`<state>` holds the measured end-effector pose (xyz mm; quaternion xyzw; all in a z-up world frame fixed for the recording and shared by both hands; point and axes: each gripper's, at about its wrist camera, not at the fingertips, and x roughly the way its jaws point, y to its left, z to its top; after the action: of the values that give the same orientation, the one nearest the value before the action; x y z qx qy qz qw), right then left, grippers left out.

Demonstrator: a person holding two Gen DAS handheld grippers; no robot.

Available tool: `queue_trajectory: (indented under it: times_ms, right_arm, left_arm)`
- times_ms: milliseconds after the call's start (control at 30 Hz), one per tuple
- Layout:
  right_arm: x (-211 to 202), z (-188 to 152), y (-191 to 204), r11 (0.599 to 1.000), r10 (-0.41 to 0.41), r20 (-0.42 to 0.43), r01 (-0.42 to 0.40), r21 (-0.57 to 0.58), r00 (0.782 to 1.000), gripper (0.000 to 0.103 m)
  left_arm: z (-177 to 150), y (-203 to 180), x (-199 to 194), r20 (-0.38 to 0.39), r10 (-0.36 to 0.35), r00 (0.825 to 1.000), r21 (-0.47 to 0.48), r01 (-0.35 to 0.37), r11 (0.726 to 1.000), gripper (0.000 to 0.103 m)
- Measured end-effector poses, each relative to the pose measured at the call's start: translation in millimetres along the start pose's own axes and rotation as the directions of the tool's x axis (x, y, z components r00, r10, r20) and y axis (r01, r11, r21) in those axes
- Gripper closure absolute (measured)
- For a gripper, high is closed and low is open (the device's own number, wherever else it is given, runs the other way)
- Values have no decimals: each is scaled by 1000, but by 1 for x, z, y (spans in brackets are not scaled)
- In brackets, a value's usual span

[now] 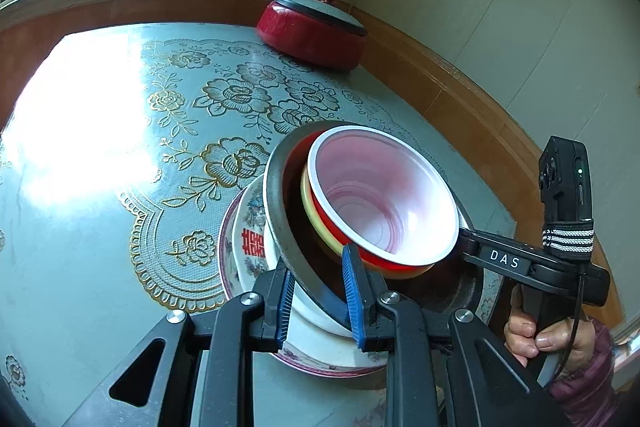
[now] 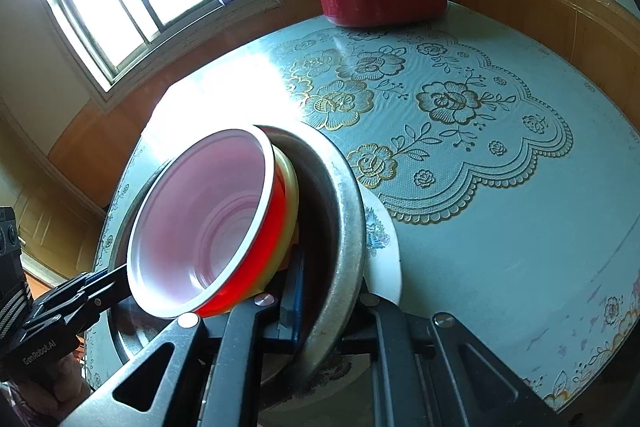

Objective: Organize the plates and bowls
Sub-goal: 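Lower the steel bowl onto the rose plate with the left gripper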

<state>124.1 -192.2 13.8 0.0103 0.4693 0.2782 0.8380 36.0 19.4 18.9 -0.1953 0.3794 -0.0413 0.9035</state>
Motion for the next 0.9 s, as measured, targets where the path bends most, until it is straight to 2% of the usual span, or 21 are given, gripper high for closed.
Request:
queue_trajectory:
  times_ms: [267, 333, 533, 667, 767, 900]
  right_arm:
    - [8, -10, 4, 999, -45, -19, 45, 3, 999, 91]
    - [9, -10, 2, 999, -51, -27, 51, 10, 998, 87]
    - [6, -15, -1, 999, -18, -34, 20, 47, 999, 83]
    - [1, -16, -2, 998, -9, -19, 11, 60, 1000, 81]
    - [-5, -19, -6, 997, -24, -6, 24, 76, 1000, 75]
    - [-15, -21, -16, 993, 8, 31, -11, 117, 999, 75]
  left_arm:
    - [-4, 11, 6, -34, -35, 999, 6, 35, 999, 79]
    - [-4, 10, 7, -36, -40, 999, 11, 40, 999, 79]
    - [-3, 14, 13, -48, -55, 997, 5, 56, 998, 76]
    - [-6, 12, 9, -45, -38, 998, 15, 38, 999, 75]
    - [-8, 8, 9, -47, -19, 999, 34, 21, 999, 76]
    - [-11, 6, 9, -44, 0, 999, 52, 2, 999, 75]
